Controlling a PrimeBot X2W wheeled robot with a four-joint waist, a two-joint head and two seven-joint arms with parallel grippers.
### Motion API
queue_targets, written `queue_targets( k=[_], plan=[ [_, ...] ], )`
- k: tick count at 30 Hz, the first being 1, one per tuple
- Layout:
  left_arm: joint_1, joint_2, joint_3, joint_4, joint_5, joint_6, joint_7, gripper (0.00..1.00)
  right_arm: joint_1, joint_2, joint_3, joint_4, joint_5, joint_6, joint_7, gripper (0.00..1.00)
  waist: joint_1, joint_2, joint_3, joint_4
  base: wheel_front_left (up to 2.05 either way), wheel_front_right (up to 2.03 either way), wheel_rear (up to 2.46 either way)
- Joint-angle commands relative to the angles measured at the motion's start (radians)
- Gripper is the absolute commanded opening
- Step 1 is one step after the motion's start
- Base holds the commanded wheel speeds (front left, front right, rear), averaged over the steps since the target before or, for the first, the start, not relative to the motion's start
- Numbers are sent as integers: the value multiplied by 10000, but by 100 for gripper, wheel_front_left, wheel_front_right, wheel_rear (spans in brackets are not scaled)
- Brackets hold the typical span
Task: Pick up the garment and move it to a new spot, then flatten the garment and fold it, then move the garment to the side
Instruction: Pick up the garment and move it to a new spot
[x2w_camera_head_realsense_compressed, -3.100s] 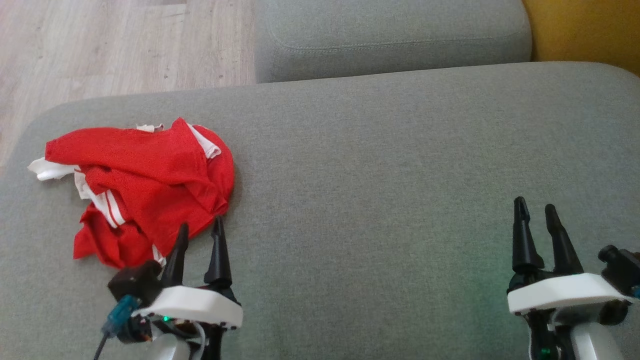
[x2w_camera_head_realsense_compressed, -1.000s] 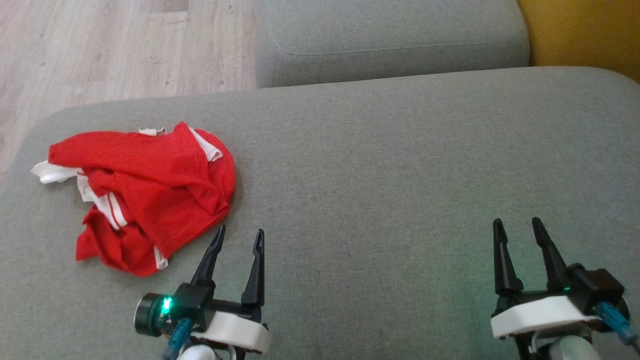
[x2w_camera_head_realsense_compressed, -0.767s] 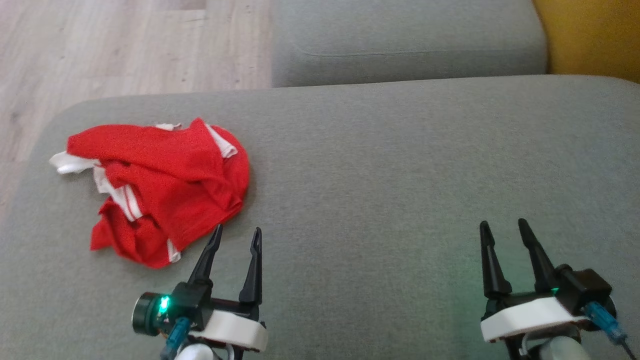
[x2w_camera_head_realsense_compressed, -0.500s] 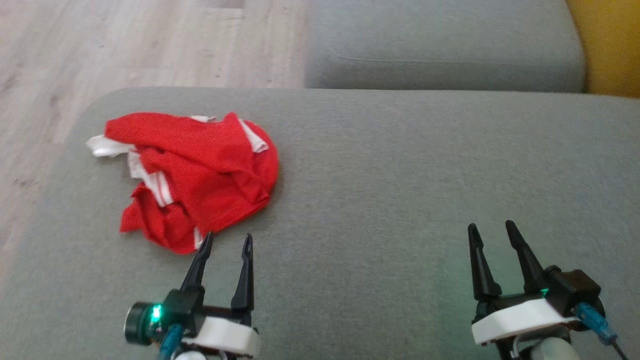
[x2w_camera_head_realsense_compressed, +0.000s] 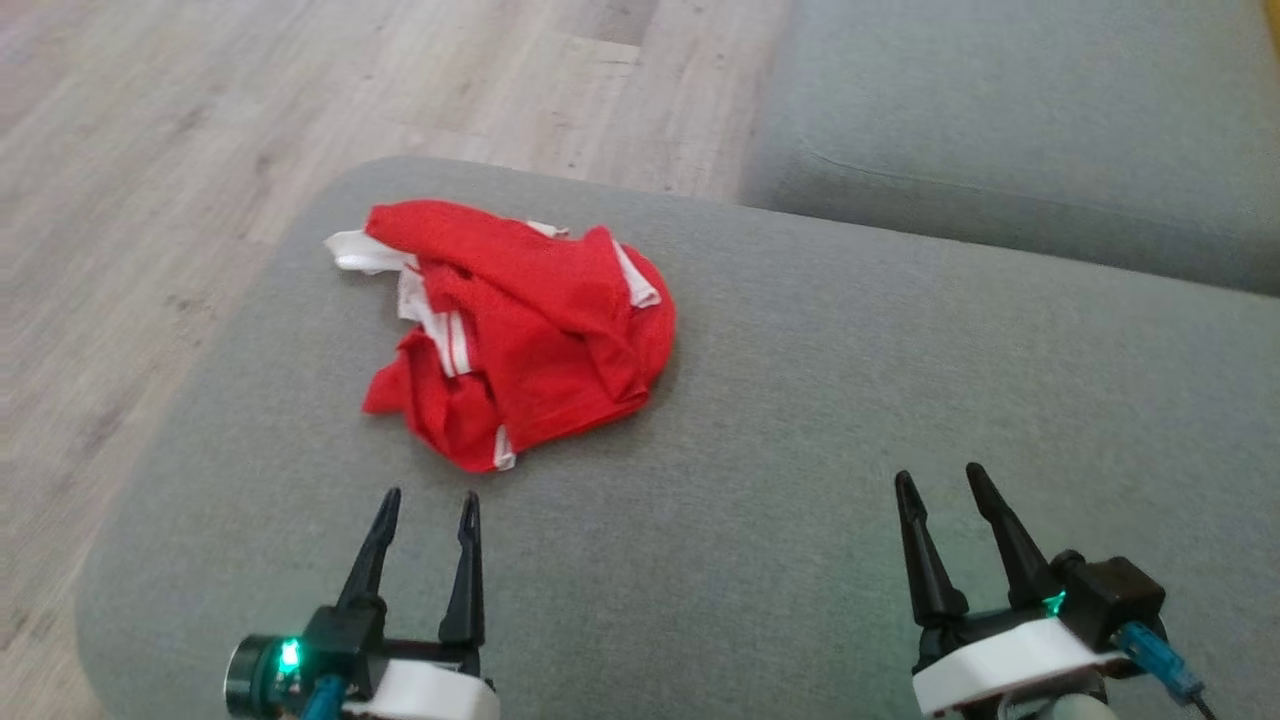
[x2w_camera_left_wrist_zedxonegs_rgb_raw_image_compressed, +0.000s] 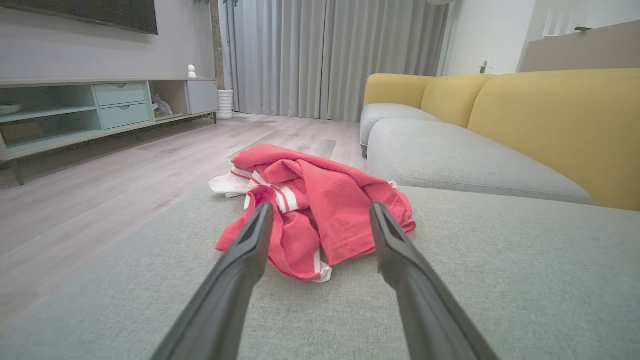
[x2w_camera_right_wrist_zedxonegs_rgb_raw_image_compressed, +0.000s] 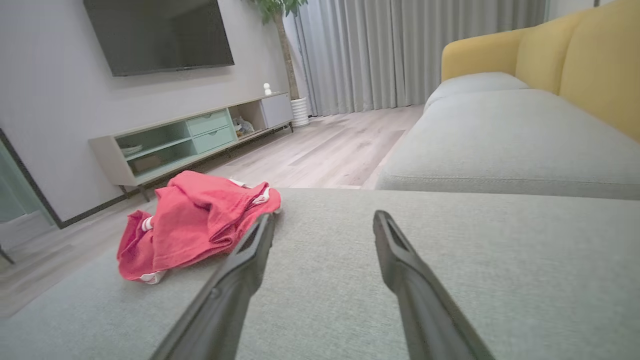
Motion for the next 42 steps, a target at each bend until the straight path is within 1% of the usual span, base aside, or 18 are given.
queue_targets(
  k=[1, 9, 12, 14, 17, 19, 21, 23, 26, 28, 31, 32, 34, 36, 39, 41, 42],
  plan=[
    [-227, -37, 367, -363, 122, -34, -95, 100, -269, -100, 246, -314, 82, -7, -111, 100, 1, 0, -66, 228, 0, 0, 0],
    [-261, -47, 488, -398, 235, -138, -95, 100, -290, -100, 389, -335, 237, -7, -111, 100, 1, 0, 51, 462, 0, 0, 0],
    [-629, -20, 322, -331, 415, -302, -95, 100, -324, -100, 304, -424, 245, -7, -111, 100, 1, 0, 306, 444, 0, 0, 0],
    [-1142, 110, 248, -272, 554, -463, -95, 100, -445, -100, 246, -499, 166, -7, -111, 100, 1, 0, 661, 334, 0, 0, 0],
    [-2280, 451, 139, -10, 737, -815, 10, 100, -711, -100, 142, -628, 76, -7, -111, 100, 1, 0, 1250, 97, 0, 0, 0],
    [-3217, 741, 19, 245, 848, -1073, 459, 100, -886, -100, 58, -721, 43, -7, -111, 100, 1, 0, 1665, -58, 0, 0, 0],
    [-4254, 1047, -162, 584, 878, -1321, 1140, 100, -1060, -100, -6, -780, -11, -7, -111, 100, 1, 0, 2053, -224, 0, 0, 0],
    [-5285, 1376, -442, 990, 832, -1494, 1935, 100, -1238, -100, -13, -800, -86, -7, -111, 100, 1, 0, 2413, -416, 0, 0, 0],
    [-6613, 1817, -982, 1778, 390, -1594, 3245, 100, -1531, -100, -2, -805, -149, -7, -111, 100, 1, 0, 2863, -741, 0, 0, 0],
    [-7332, 2250, -1713, 2240, -7, -1603, 3943, 100, -1724, -100, 13, -807, -84, -7, -111, 100, 1, 0, 3120, -984, 0, 0, 0],
    [-8095, 2768, -2632, 2804, -740, -1606, 4429, 100, -1942, -100, 71, -722, 88, -7, -111, 100, 1, 0, 3382, -1323, 0, 0, 0],
    [-8379, 3041, -3209, 3202, -1250, -1607, 4744, 100, -2019, -100, 177, -660, 135, -7, -111, 100, 1, 0, 3477, -1504, 0, 0, 0],
    [-8580, 3325, -3692, 3579, -1580, -1608, 4939, 100, -2077, -100, 248, -606, 230, -7, -111, 100, 1, 0, 3534, -1687, 0, 0, 0],
    [-8677, 3493, -4059, 3934, -1904, -1609, 5089, 100, -2125, -100, 275, -575, 313, -7, -111, 100, 1, 0, 3555, -1851, 0, 0, 0],
    [-8740, 3651, -4503, 4354, -2352, -1609, 5239, 100, -2182, -100, 286, -548, 390, -7, -111, 100, 1, 0, 3546, -2039, 0, 0, 0],
    [-8772, 3703, -4622, 4472, -2439, -1609, 5243, 100, -2196, -100, 289, -547, 401, -7, -111, 100, 1, 0, 3534, -2089, 0, 0, 0],
    [-8796, 3747, -4744, 4564, -2534, -1609, 5225, 96, -2209, -100, 290, -546, 411, -7, -111, 100, 1, 0, 3516, -2139, 0, 0, 0]
  ],
)
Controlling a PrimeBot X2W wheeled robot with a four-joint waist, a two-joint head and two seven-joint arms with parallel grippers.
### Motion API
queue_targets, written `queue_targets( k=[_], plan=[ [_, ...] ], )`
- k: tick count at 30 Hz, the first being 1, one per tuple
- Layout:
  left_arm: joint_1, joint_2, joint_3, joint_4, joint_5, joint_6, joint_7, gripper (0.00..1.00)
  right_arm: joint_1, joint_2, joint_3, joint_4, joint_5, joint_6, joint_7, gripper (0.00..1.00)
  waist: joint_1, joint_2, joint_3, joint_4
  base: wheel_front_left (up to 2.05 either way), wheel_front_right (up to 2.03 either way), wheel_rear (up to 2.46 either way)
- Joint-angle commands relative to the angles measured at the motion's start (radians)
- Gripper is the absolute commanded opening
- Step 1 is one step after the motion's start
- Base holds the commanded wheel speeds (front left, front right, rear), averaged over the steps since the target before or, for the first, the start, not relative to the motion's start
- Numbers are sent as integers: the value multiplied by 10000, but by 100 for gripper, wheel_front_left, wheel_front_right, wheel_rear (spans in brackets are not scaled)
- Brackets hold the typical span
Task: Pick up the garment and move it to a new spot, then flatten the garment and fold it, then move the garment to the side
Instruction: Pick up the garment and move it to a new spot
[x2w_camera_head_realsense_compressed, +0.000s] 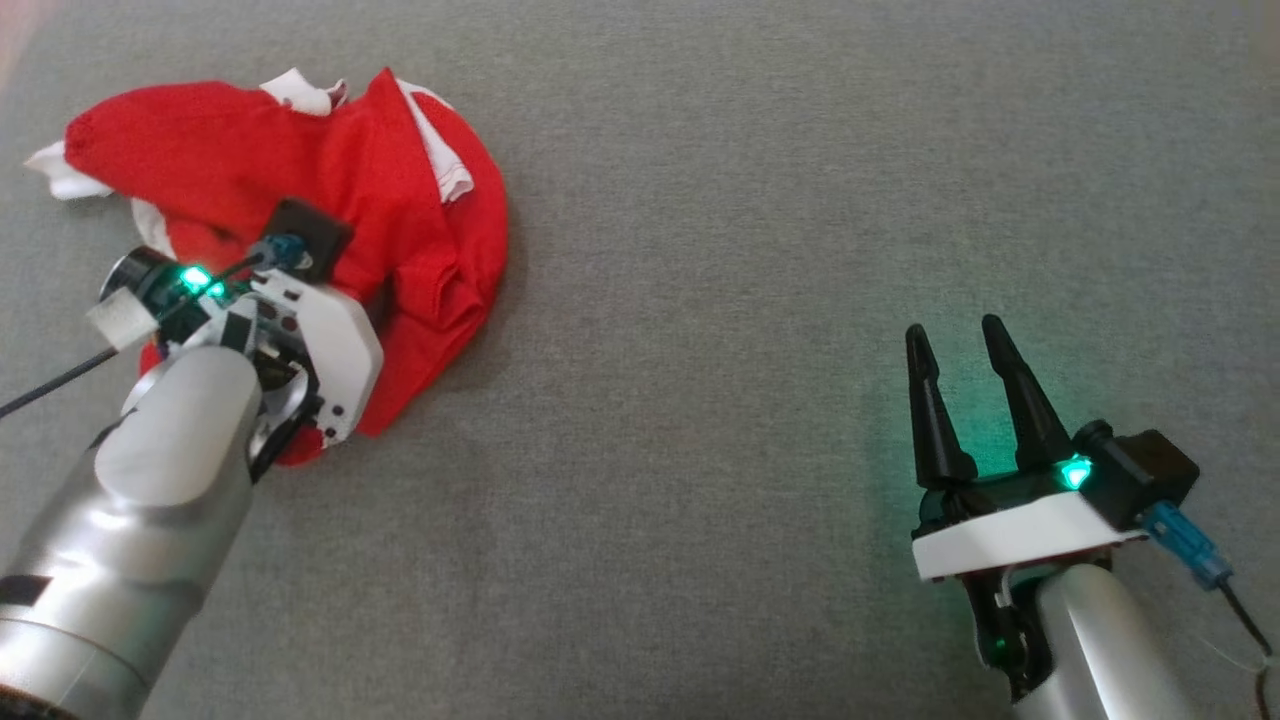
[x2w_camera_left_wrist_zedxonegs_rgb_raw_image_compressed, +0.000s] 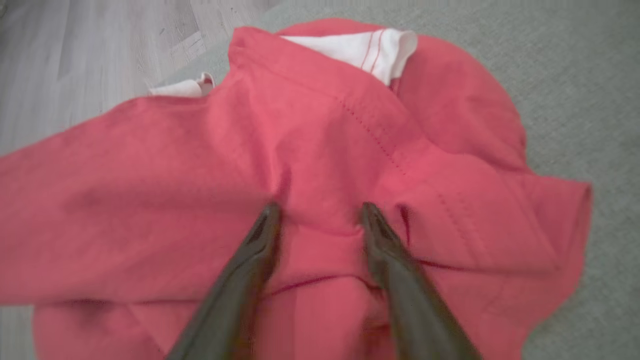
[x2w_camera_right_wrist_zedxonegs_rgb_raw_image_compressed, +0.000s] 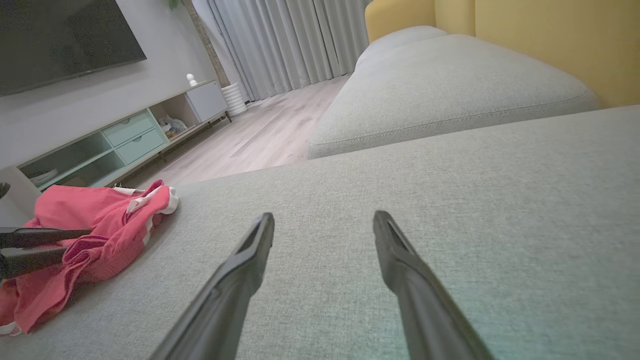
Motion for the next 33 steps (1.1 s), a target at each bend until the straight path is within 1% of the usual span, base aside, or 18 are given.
queue_targets(
  k=[1, 2, 6, 11, 15, 19, 25, 28, 29, 33],
  plan=[
    [-603, 525, 290, -127, -64, 21, -105, 29, -264, -39, 264, -274, 55, -7, -109, 100, -1, 0, -37, -56, 0, 0, 0],
    [-659, 552, 254, -87, -132, 21, -289, 0, -262, -39, 257, -266, 72, -7, -109, 100, -1, 0, -73, -89, 0, 0, 0],
    [-962, 592, 371, -148, -153, 53, -1568, 0, -215, -39, 245, -209, 139, -7, -109, 100, -1, 0, -279, -156, 0, 0, 0],
    [-1145, 438, 818, -767, -201, 430, -3552, 0, -22, -39, 180, -152, 190, -7, -109, 100, -1, 0, -769, -124, 0, 0, 0],
    [-1050, 342, 1152, -1640, -360, 733, -4523, 0, 239, -39, 18, -128, 254, -7, -109, 100, -1, 0, -1216, -28, 0, 0, 0],
    [-884, 464, 1441, -2828, -384, 1090, -4942, 0, 417, -39, -43, -91, 295, -7, -109, 100, -1, 0, -1559, 1, 0, 0, 0],
    [-425, 731, 1547, -4937, -87, 1593, -5154, 0, 551, -39, -59, -119, 341, -7, -109, 100, -1, 0, -1905, -141, 0, 0, 0],
    [-205, 773, 1550, -5893, -36, 1777, -5174, 0, 577, -39, -83, -151, 344, -7, -109, 100, -1, 0, -2023, -319, 0, 0, 0],
    [-87, 788, 1459, -6383, -17, 1819, -5066, 0, 587, -39, -89, -170, 335, -7, -109, 100, -1, 0, -2108, -481, 0, 0, 0],
    [107, 637, 1327, -7114, -230, 1912, -4642, 0, 569, -39, -98, -240, 336, -7, -109, 100, -1, 0, -2196, -919, 0, 0, 0]
  ],
)
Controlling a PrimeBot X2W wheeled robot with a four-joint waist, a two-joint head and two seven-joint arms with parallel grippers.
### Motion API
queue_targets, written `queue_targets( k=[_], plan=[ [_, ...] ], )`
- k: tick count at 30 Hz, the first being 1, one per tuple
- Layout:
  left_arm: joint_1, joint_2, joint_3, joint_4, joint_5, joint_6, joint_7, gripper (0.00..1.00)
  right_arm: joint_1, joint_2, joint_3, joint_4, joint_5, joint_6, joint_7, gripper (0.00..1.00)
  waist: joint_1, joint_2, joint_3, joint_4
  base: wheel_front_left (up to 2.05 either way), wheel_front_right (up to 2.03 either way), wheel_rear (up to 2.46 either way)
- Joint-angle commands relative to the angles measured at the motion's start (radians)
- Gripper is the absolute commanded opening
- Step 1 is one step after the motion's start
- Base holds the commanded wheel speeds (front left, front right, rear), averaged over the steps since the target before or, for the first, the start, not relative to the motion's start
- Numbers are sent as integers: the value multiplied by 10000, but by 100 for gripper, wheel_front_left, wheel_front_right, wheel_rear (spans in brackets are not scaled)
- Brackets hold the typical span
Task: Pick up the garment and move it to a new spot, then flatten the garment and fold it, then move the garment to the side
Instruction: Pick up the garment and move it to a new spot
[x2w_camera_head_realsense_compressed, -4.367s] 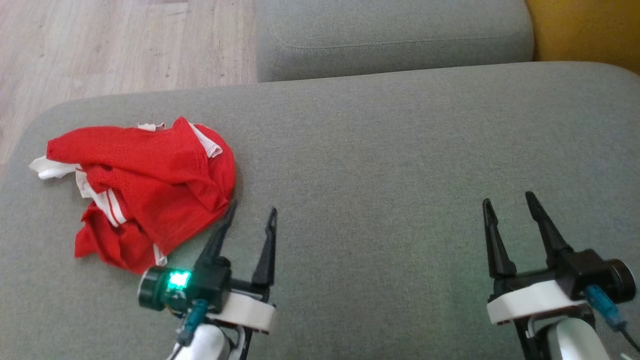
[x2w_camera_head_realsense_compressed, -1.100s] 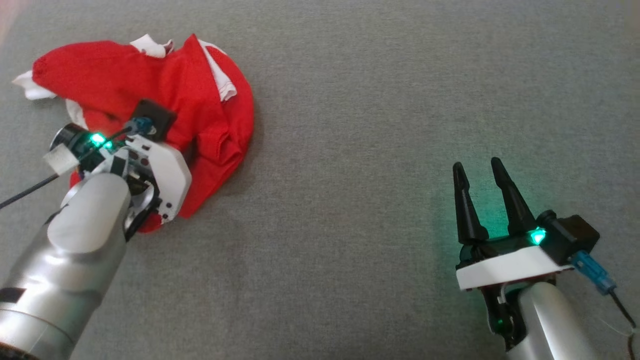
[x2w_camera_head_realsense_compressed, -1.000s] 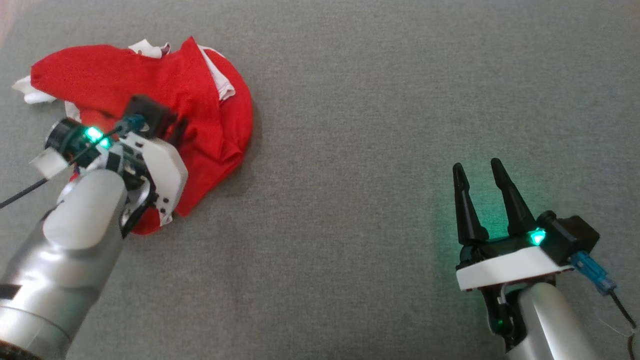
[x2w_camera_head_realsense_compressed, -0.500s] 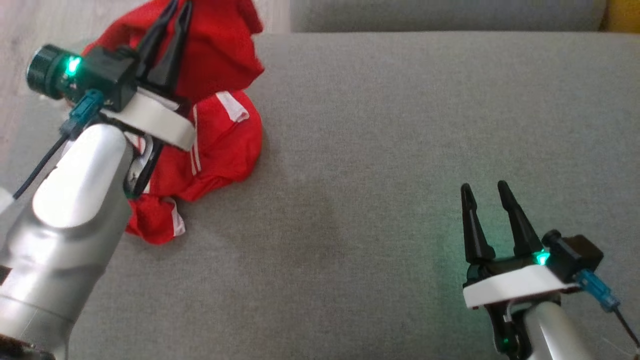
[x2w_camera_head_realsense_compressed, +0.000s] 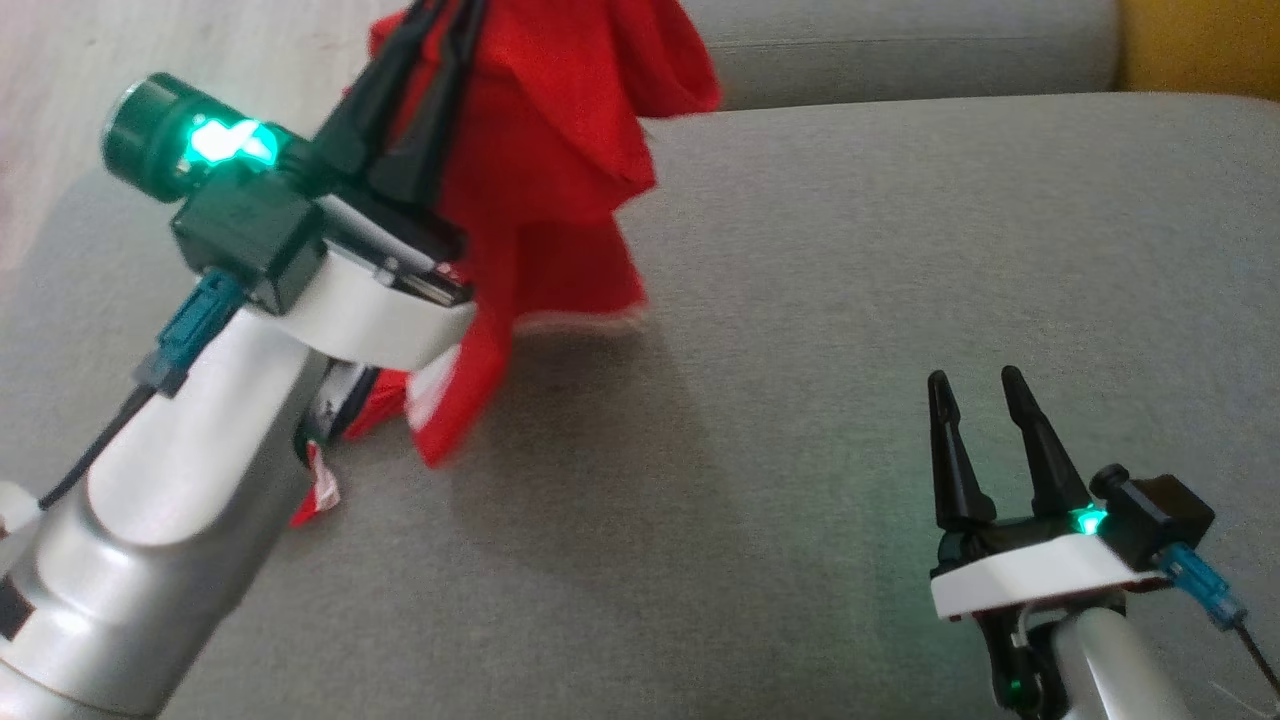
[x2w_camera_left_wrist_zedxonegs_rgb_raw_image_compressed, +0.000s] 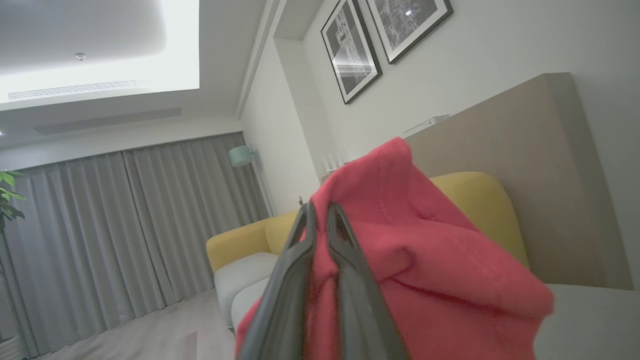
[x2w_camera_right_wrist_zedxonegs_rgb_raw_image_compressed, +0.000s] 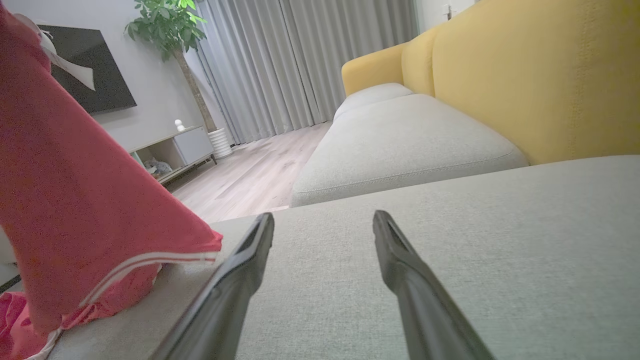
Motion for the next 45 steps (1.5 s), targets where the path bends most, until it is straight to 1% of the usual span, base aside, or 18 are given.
queue_targets(
  k=[1, 4, 8, 9, 10, 16, 18, 20, 24, 26, 28, 30, 33, 34, 35, 37, 40, 45],
  plan=[
    [-339, 226, 348, -508, -100, 69, 194, 0, -127, -47, 218, -390, 55, -7, -109, 100, 1, 0, -61, -374, 0, 0, 0],
    [-339, 125, 139, -710, -73, 78, 452, 0, -203, -47, 267, -474, 95, -7, -109, 100, 1, 0, 14, -861, 0, 0, 0],
    [-467, -82, -110, -642, -46, 36, 679, 0, -325, -47, 320, -617, 247, -7, -109, 100, 1, 0, 234, -1607, 0, 0, 0],
    [-467, -82, -110, -642, -46, 36, 679, 0, -325, -47, 320, -617, 247, -7, -109, 100, 1, 0, 234, -1607, 0, 0, 0],
    [-610, -185, -207, -507, -15, 17, 794, 0, -384, -47, 363, -692, 355, -7, -109, 100, 1, 0, 385, -2008, 0, 0, 0],
    [-1516, -479, -137, 77, 183, 142, 927, 0, -553, -47, 583, -889, 650, -7, -109, 100, 1, 0, 881, -3208, 0, 0, 0],
    [-2057, -432, -67, 414, 386, 155, 996, 0, -619, -47, 684, -947, 763, -7, -109, 100, 1, 0, 1049, -3584, 0, 0, 0],
    [-2678, -231, 34, 828, 709, 204, 1079, 0, -680, -47, 785, -1016, 878, -7, -109, 100, 1, 0, 1194, -3920, 0, 0, 0],
    [-3541, -154, 97, 1343, 969, 194, 1317, 0, -702, -47, 806, -1178, 1076, -7, -109, 100, 1, 0, 1413, -4293, 0, 0, 0],
    [-3660, -294, -150, 1388, 1061, 65, 1433, 0, -681, -47, 802, -1243, 1133, -7, -109, 100, 1, 0, 1498, -4376, 0, 0, 0],
    [-3550, -558, -521, 1388, 1089, -89, 1551, 0, -673, -47, 797, -1300, 1174, -7, -109, 100, 1, 0, 1589, -4429, 0, 0, 0],
    [-3243, -921, -989, 1421, 1057, -260, 1665, 0, -697, -47, 748, -1333, 1201, -7, -109, 100, 1, 0, 1665, -4469, 0, 0, 0],
    [-2565, -1647, -1682, 1632, 863, -446, 1689, 0, -782, -47, 539, -1407, 1230, -7, -109, 100, 1, 0, 1793, -4492, 0, 0, 0],
    [-2310, -1924, -1893, 1746, 780, -488, 1624, 9, -815, -47, 472, -1428, 1244, -7, -109, 100, 1, 0, 1837, -4494, 0, 0, 0],
    [-2021, -2253, -2002, 1872, 604, -478, 1468, 100, -847, -47, 411, -1450, 1248, -7, -109, 100, 1, 0, 1880, -4488, 0, 0, 0],
    [-1575, -2721, -2368, 2281, 499, -531, 1298, 100, -890, -47, 273, -1474, 1249, -7, -109, 100, 1, 0, 1957, -4468, 0, 0, 0],
    [-1204, -3144, -2803, 2865, 586, -483, 932, 100, -932, -47, 105, -1504, 1239, -7, -109, 100, 1, 0, 2040, -4353, 0, 0, 0],
    [-967, -3410, -2997, 3482, 539, -375, 320, 100, -875, -47, -161, -1515, 1129, -7, -109, 100, 1, 0, 2028, -3846, 0, 0, 0]
  ],
)
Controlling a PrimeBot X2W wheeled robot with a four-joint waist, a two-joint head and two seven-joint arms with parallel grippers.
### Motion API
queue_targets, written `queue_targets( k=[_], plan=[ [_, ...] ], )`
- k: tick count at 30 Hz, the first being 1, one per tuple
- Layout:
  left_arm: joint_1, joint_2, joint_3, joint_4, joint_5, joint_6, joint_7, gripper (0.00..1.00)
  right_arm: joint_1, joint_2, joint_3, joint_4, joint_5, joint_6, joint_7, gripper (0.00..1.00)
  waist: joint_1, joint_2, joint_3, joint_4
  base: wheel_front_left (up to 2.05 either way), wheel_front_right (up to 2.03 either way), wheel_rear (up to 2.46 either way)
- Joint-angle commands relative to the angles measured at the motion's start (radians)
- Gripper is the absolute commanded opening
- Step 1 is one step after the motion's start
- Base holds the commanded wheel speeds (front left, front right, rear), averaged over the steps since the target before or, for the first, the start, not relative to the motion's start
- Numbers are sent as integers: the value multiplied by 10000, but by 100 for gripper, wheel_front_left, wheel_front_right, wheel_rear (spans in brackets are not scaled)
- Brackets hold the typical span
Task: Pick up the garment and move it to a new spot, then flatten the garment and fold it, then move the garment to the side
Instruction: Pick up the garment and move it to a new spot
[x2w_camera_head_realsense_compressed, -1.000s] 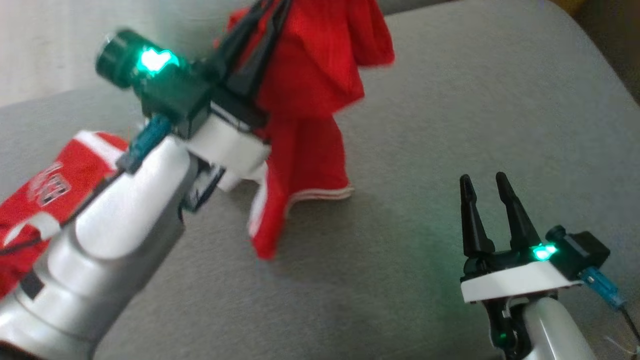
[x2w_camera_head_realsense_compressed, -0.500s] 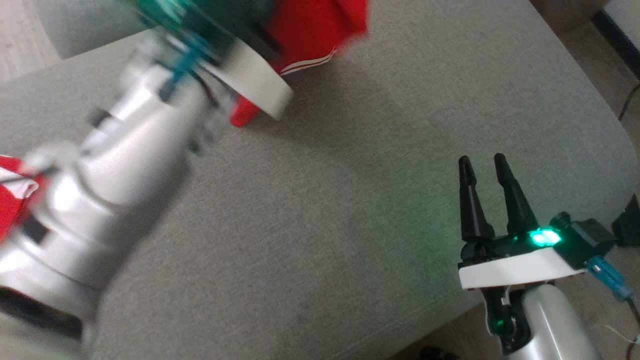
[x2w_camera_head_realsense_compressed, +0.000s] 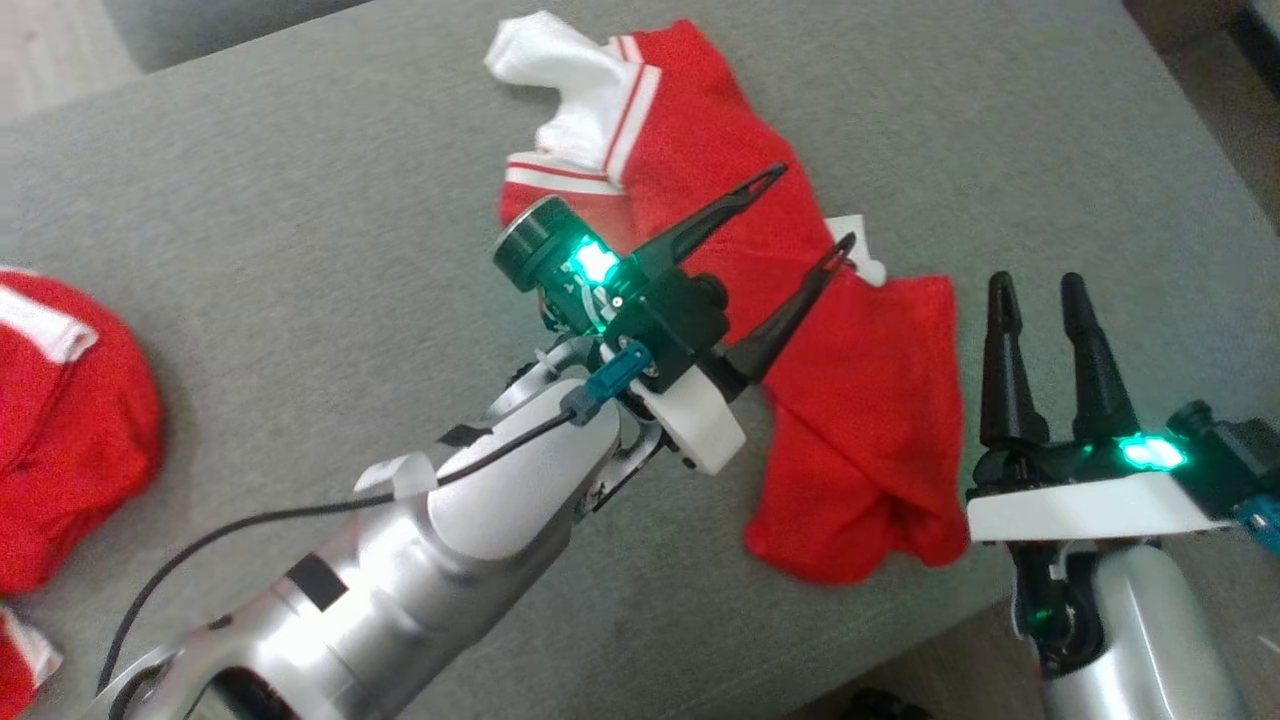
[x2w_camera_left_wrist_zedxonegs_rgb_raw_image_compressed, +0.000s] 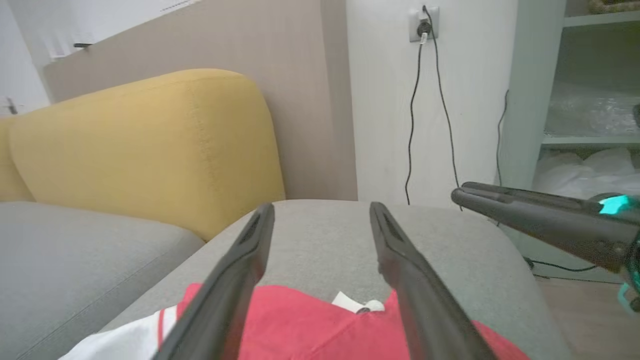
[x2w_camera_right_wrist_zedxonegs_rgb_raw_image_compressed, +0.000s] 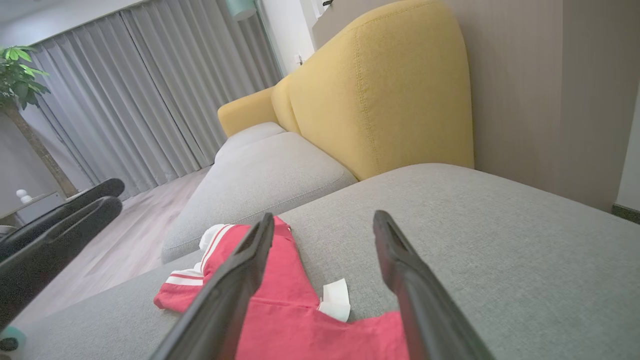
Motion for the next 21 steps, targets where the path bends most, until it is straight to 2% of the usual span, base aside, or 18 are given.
queue_targets(
  k=[1, 5, 11, 16, 21],
  plan=[
    [-254, -40, 294, -88, -40, 131, -230, 100, -185, -54, 94, -336, -114, -7, -109, 100, -1, 0, -53, 397, 0, 0, 0],
    [-137, 241, 465, 147, -14, 314, -581, 100, -157, -54, -43, -293, -323, -7, -109, 100, -1, 0, -244, 952, 0, 0, 0],
    [641, 1220, 1498, -13, -317, 1130, -955, 100, -22, -54, -293, -240, -778, -7, -109, 100, -1, 0, -699, 1937, 0, 0, 0],
    [1992, 2005, 2426, -615, -586, 1793, -1035, 100, 219, -54, -462, -93, -1250, -7, -109, 100, -1, 0, -1056, 2807, 0, 0, 0],
    [3824, 2166, 3382, -1735, -667, 2246, -1041, 100, 451, -54, -512, 153, -1699, -7, -109, 100, -1, 0, -1319, 3545, 0, 0, 0]
  ],
)
